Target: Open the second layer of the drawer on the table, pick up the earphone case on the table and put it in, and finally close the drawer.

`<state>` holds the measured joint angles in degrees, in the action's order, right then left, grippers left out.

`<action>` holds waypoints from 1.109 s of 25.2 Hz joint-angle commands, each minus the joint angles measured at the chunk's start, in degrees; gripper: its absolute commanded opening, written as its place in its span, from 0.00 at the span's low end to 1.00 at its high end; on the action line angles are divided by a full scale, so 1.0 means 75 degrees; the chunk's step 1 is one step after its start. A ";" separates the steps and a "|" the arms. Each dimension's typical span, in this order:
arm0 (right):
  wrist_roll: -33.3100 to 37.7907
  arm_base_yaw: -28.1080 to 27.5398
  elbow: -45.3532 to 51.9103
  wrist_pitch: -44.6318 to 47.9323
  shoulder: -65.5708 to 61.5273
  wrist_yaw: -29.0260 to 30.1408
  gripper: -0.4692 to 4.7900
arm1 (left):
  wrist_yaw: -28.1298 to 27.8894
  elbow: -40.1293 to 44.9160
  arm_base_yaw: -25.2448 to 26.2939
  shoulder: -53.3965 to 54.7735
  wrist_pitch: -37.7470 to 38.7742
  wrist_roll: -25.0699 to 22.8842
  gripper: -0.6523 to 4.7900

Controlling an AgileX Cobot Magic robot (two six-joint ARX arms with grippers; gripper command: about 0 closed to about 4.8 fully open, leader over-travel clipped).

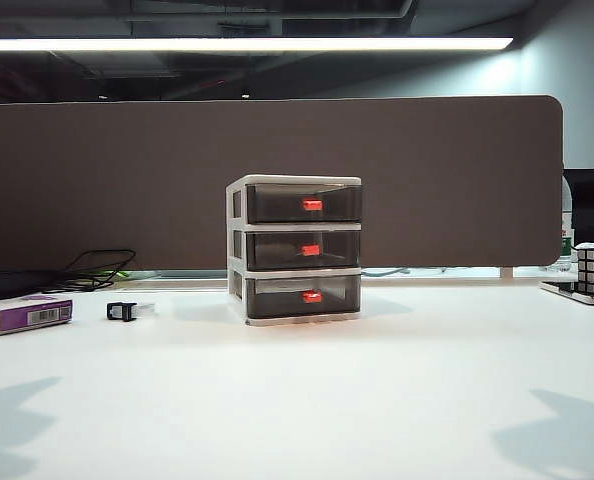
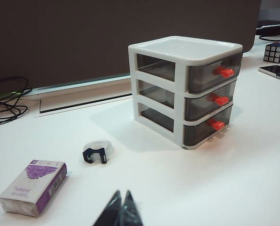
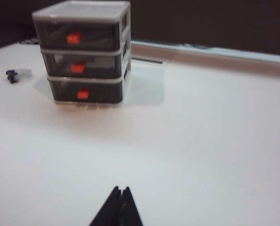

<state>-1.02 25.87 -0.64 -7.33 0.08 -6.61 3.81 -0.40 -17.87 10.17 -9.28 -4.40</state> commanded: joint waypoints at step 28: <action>-0.0067 -0.3663 0.0079 0.0772 -0.0006 0.2445 0.08 | -0.0519 0.0003 0.0035 0.0017 -0.0793 -0.0440 0.11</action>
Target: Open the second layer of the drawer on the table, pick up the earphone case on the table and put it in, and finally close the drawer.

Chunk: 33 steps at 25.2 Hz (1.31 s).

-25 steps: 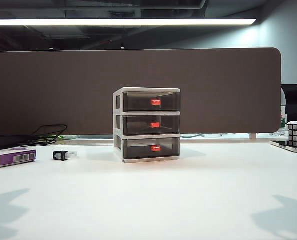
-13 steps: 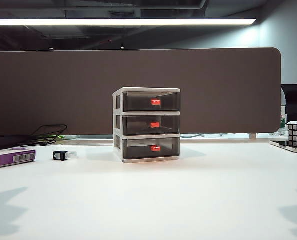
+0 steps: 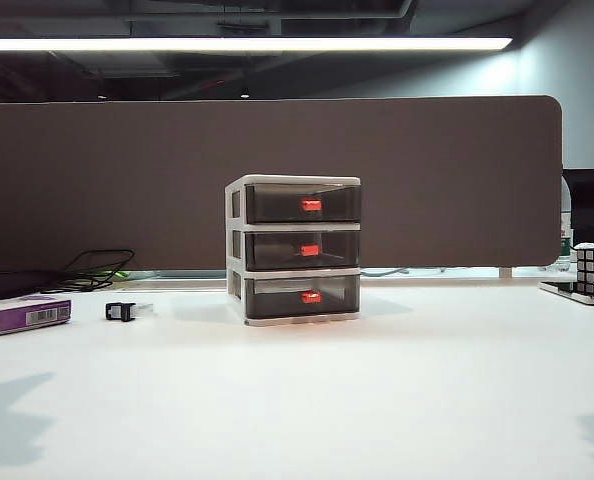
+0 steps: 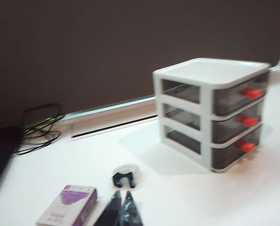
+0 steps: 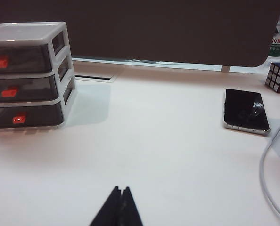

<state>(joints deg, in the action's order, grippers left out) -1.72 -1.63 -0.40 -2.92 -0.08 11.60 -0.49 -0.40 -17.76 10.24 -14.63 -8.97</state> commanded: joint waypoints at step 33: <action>0.0154 -0.0003 0.0047 0.0204 0.0015 0.0131 0.08 | 0.3669 -0.0003 0.4016 -0.1346 0.1180 0.1536 0.11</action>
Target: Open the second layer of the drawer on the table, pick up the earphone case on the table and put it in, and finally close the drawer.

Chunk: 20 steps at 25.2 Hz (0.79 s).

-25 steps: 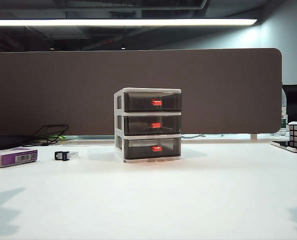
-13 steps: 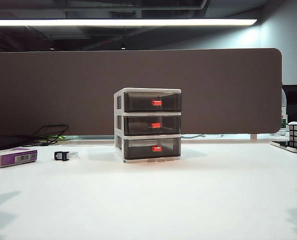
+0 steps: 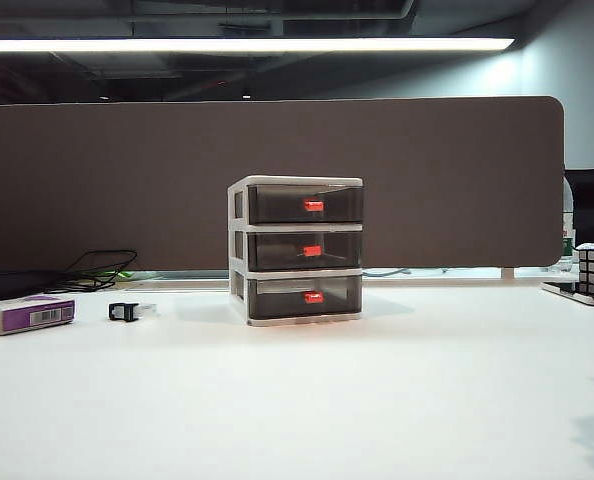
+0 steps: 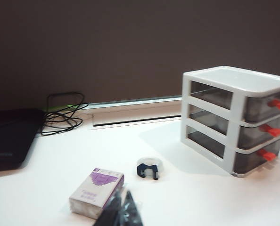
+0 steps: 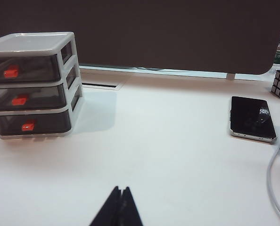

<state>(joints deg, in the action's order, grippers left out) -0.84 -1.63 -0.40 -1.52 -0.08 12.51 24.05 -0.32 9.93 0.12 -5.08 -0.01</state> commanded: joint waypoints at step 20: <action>0.0087 0.0000 0.0047 -0.0227 0.0015 0.0017 0.08 | 0.0108 -0.0015 0.0388 0.0003 0.0125 0.0297 0.11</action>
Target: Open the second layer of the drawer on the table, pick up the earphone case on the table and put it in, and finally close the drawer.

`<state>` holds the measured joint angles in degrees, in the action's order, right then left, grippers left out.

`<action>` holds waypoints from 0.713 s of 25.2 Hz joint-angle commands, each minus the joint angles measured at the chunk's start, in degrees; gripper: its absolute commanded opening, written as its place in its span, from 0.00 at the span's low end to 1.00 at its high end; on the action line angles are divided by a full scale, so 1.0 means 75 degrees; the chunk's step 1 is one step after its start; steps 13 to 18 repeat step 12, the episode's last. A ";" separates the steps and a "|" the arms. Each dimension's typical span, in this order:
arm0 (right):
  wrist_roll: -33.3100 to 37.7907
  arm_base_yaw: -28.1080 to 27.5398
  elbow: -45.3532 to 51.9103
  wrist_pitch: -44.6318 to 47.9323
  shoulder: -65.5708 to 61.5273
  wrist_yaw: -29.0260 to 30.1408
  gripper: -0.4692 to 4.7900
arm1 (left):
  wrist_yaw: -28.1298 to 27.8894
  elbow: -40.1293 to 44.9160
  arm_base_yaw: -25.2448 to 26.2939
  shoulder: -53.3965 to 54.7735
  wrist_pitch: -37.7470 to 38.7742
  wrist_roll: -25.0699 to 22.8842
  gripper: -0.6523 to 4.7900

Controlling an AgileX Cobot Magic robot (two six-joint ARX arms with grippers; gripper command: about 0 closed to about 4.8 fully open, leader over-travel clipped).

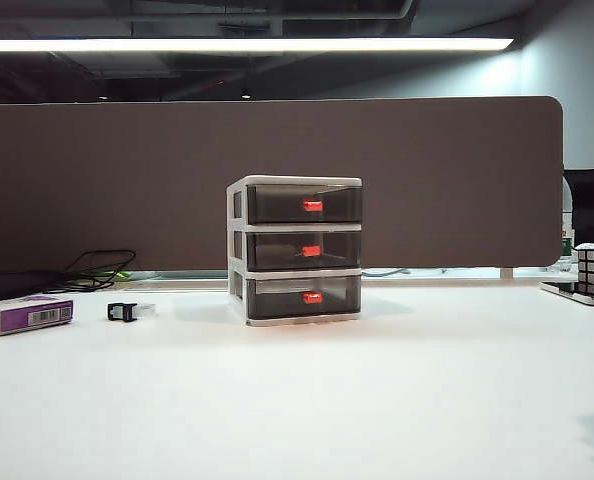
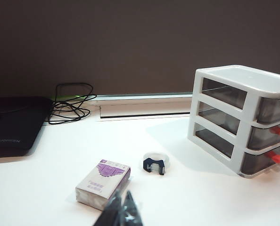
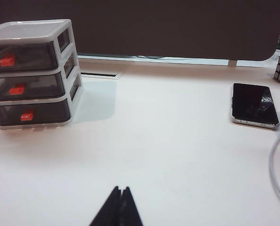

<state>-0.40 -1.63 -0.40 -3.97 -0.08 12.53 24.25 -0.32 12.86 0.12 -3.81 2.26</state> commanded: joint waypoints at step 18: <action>0.0029 0.0000 0.0047 0.0099 0.0015 0.0015 0.08 | 0.0055 -0.0015 -0.0694 0.0000 0.0216 -0.0015 0.11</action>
